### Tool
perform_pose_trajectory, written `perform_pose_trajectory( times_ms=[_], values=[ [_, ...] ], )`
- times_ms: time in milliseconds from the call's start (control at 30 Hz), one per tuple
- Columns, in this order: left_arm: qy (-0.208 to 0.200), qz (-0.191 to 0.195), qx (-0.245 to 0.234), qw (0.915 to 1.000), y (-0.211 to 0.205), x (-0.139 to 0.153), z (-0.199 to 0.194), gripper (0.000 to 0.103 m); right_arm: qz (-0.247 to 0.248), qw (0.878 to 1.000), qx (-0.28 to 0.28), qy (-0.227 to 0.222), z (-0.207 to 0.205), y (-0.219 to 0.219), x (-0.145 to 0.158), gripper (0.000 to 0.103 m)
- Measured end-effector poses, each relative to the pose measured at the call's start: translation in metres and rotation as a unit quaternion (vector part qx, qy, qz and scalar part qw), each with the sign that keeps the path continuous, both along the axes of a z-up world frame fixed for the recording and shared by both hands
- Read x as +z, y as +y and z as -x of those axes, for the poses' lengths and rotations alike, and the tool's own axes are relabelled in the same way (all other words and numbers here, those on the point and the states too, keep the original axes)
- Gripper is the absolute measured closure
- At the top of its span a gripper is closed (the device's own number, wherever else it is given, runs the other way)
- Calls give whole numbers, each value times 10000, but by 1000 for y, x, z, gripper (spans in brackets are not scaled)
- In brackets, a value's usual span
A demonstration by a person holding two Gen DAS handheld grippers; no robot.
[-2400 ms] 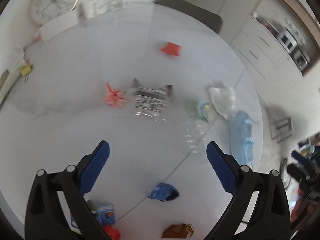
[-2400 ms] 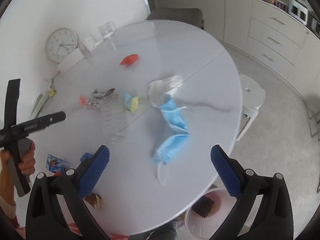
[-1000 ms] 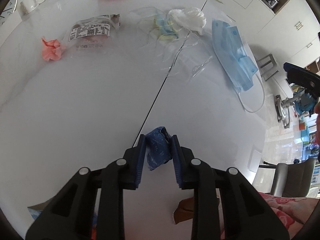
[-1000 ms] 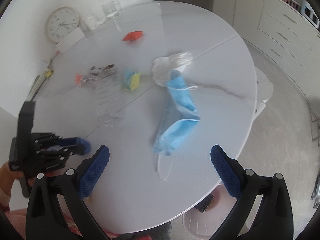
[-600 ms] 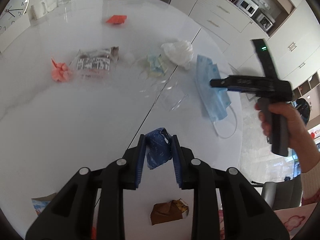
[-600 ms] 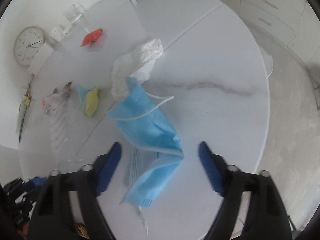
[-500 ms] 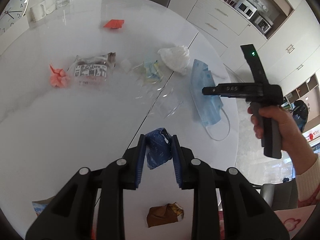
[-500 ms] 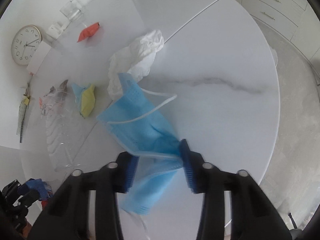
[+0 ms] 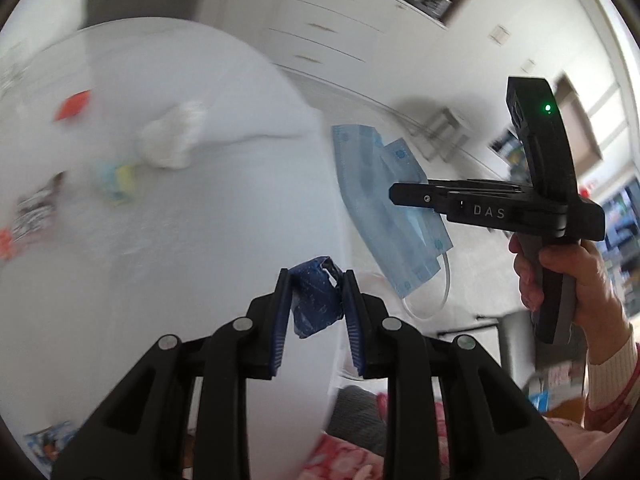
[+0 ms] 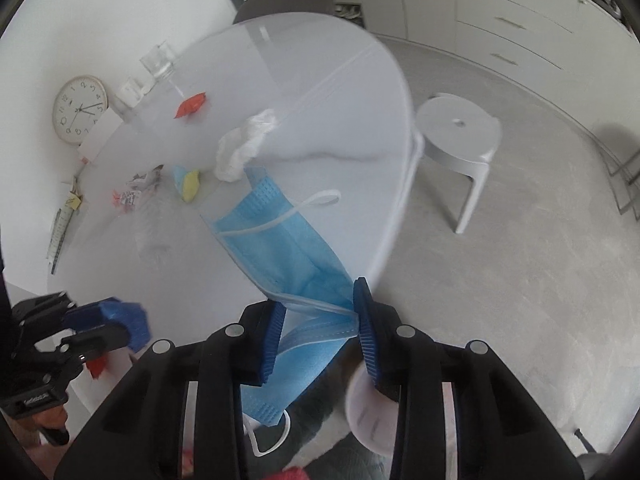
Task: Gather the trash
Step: 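Carry both items over the bin and open both tools to drop them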
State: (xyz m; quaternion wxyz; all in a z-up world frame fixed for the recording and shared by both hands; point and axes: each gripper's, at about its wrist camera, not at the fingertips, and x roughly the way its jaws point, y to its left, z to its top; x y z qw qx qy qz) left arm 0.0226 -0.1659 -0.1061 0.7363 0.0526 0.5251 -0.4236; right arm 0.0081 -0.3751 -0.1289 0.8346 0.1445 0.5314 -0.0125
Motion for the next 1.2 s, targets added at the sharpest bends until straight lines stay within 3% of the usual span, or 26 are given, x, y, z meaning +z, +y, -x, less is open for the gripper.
perform_pose_trajectory(
  times_ms=[100,233,333,367,467,567,800,867,1033,1100,1167,1200],
  values=[
    [162,14,-627,9979,-51,-9,32,77,184,9995,-212,170,45,-35,0,68],
    [487,-260,-1238,9908,-108,-34,62,75,265,9977,-462,408,97,-78,-11,68],
    [741,-485,-1395,9863,-138,-51,77,69,66,9967,-593,549,125,-104,-26,68],
    [765,-564,-1406,9855,-145,-54,81,61,42,9966,-592,572,131,-106,-29,68],
    [595,-696,-1291,9874,-156,-52,86,37,-57,9964,-534,654,143,-115,-38,68],
    [380,-737,-1062,9909,-159,-40,88,25,-176,9965,-458,680,143,-117,-45,68],
    [141,-919,-482,9945,-134,-23,74,22,-287,9964,-229,769,141,-110,-60,67],
    [18,-988,-336,9945,-126,-17,69,16,-213,9964,-124,817,138,-102,-65,66],
    [-89,-1025,-166,9946,-110,-8,59,15,-161,9942,193,1049,130,-78,-89,65],
    [-97,-1030,-109,9946,-104,-6,56,15,-129,9927,321,1153,125,-68,-96,61],
    [-107,-1020,-28,9947,-97,-4,52,15,-5,9913,378,1262,120,-57,-101,33],
    [-103,-1008,26,9949,-93,-4,50,14,44,9915,357,1251,118,-55,-100,27]
  ],
)
